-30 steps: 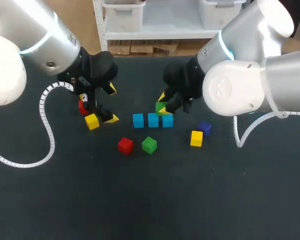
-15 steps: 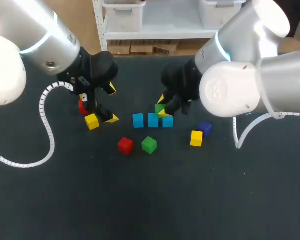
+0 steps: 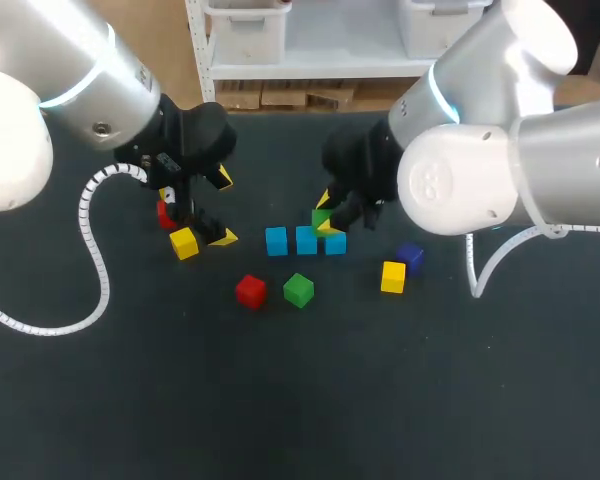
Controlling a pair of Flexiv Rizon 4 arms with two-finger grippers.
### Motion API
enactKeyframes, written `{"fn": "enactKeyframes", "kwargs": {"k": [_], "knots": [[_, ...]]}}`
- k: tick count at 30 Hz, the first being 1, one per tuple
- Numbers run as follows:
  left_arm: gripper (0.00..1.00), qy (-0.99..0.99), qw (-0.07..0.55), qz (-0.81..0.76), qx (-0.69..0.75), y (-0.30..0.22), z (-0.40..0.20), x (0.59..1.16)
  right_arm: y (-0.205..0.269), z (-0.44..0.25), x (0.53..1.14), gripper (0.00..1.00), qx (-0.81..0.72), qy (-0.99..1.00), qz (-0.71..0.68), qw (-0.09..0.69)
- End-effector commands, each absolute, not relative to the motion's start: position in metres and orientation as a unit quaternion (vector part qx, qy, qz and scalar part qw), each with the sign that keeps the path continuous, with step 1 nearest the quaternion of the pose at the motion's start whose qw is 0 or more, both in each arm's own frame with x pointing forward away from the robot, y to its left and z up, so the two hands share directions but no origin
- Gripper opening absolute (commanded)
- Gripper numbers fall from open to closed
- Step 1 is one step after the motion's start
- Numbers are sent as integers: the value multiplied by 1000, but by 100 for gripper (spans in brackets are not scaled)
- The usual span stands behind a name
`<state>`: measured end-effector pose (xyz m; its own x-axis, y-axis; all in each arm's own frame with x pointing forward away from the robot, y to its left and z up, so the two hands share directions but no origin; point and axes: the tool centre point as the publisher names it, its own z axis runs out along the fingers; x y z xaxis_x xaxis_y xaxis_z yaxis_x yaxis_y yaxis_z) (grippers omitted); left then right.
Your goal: Place the blue cubes, place green cubes on the blue cubes, place the yellow cubes on the green cubes, then place the red cubes on the yellow cubes, and place purple cube on the red cubes.
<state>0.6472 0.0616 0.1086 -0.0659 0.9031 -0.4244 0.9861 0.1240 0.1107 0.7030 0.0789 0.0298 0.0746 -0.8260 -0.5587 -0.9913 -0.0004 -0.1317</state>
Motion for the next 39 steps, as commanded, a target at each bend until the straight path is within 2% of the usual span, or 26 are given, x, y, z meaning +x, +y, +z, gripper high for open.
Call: {"fn": "enactKeyframes", "kwargs": {"k": [1, 15, 32, 39], "knots": [[100, 723, 200, -103, 653, 61, 108, 647, 79, 28, 703, 0, -687, 660, 167, 252], [100, 723, 200, -103, 653, 61, 108, 647, 79, 26, 704, 0, -686, 663, 167, 249], [100, 723, 200, -103, 653, 61, 108, 647, 78, 26, 705, 18, -685, 664, 169, 247], [100, 723, 200, -103, 653, 61, 108, 647, 78, 25, 705, 21, -685, 664, 170, 247]]}}
